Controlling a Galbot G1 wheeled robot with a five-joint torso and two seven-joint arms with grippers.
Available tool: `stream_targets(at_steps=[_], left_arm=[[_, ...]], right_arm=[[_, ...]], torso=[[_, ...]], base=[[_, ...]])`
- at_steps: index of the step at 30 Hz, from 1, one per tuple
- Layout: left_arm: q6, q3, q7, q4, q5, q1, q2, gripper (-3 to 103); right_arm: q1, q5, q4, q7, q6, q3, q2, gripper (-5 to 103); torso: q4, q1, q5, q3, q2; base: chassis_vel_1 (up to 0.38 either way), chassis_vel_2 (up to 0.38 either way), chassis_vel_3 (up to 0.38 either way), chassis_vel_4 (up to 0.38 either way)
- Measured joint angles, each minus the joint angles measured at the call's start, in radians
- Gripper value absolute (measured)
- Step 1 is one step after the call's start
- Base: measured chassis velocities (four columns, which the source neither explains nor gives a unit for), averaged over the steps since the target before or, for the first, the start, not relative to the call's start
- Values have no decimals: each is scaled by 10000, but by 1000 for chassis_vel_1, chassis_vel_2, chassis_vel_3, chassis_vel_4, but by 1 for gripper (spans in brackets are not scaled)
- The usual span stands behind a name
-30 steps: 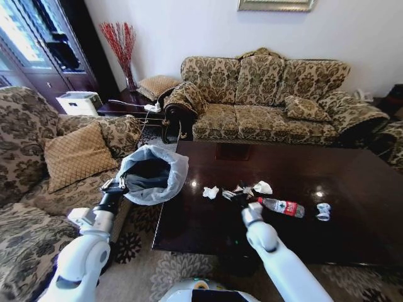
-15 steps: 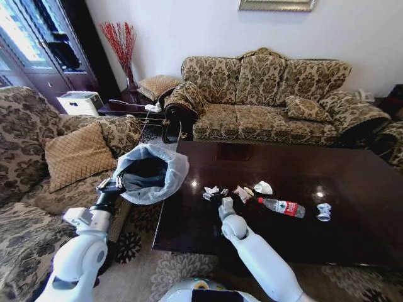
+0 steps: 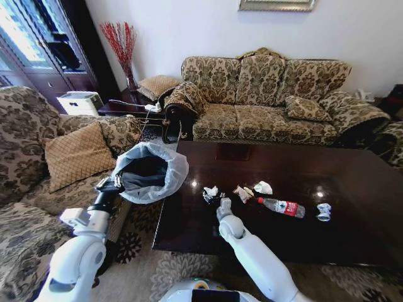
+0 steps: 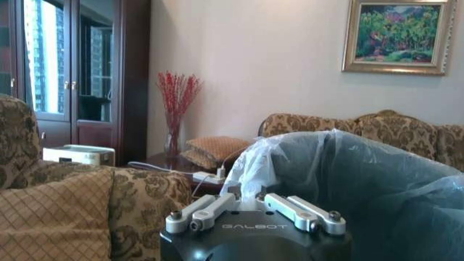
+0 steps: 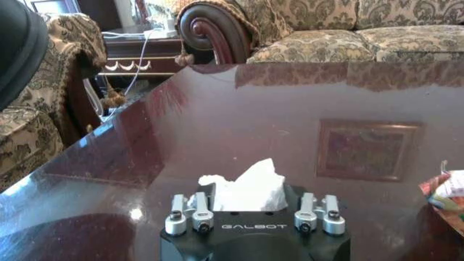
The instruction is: Move to the front of the table and place the trash on the table into the trash bin.
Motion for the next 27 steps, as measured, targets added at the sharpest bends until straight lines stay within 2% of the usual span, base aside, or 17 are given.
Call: stream_targets(at_steps=[1, 3, 5, 6, 7, 9, 11, 12, 15, 21, 25, 27], left_arm=[[0, 0, 0, 0, 0, 0, 0, 3], [15, 16, -117, -31, -6, 0, 6, 3], [27, 16, -175, -44, -21, -3, 15, 3], [34, 13, -204, -52, -34, -5, 29, 3], [39, -4, -221, -56, -46, -4, 41, 3], [40, -14, -222, -63, -52, 2, 48, 3], [40, -16, -222, -90, -58, 22, 41, 3], [40, -16, -222, -90, -58, 22, 41, 3], [40, 1, -213, -119, -61, 44, 23, 3], [57, 51, -189, -93, -67, 12, 37, 3], [92, 122, -171, -6, -68, -31, 73, 3], [144, 201, -168, 120, -64, -101, 116, 3]], right_arm=[[0, 0, 0, 0, 0, 0, 0, 58], [-76, -1, 60, 10, 9, 60, -35, 47], [-104, 5, 86, 21, 11, 91, -44, 47], [-148, 20, 129, 39, 15, 134, -59, 42], [-214, 40, 190, 42, 24, 207, -108, 32], [-266, 41, 244, 41, 40, 263, -157, 32], [-349, 41, 354, 31, 74, 349, -258, 20], [-349, 41, 354, 31, 74, 349, -258, 20], [-409, 78, 527, 29, 126, 476, -349, 5], [-457, 163, 1148, 316, 179, 821, -490, 1], [-486, 214, 2181, 399, 169, 1258, -929, 0], [-289, 490, 3299, 358, 14, 1621, -1569, 0]], torso=[[0, 0, 0, 0, 0], [0, 0, 0, 0, 1], [0, 0, 0, 0, 1], [1, 0, 0, 0, 1], [1, 0, 0, 0, 1], [0, 0, 0, 0, 1], [0, 0, 1, 0, 1], [0, 0, 1, 0, 1], [0, 0, 1, 0, 1], [1, 0, 1, 0, 1], [0, 0, 3, 0, 1], [-1, 0, 3, 0, 1]], base=[[0, 0, 0, 0], [0, 0, 0, 0], [0, 0, 0, 0], [0, 0, 0, 0], [0, 0, 0, 0], [0, 0, 0, 0], [0, 0, 0, 0], [0, 0, 0, 0], [0, 0, 0, 0], [0, 0, 0, 0], [0, 0, 0, 0], [0, 0, 0, 0]])
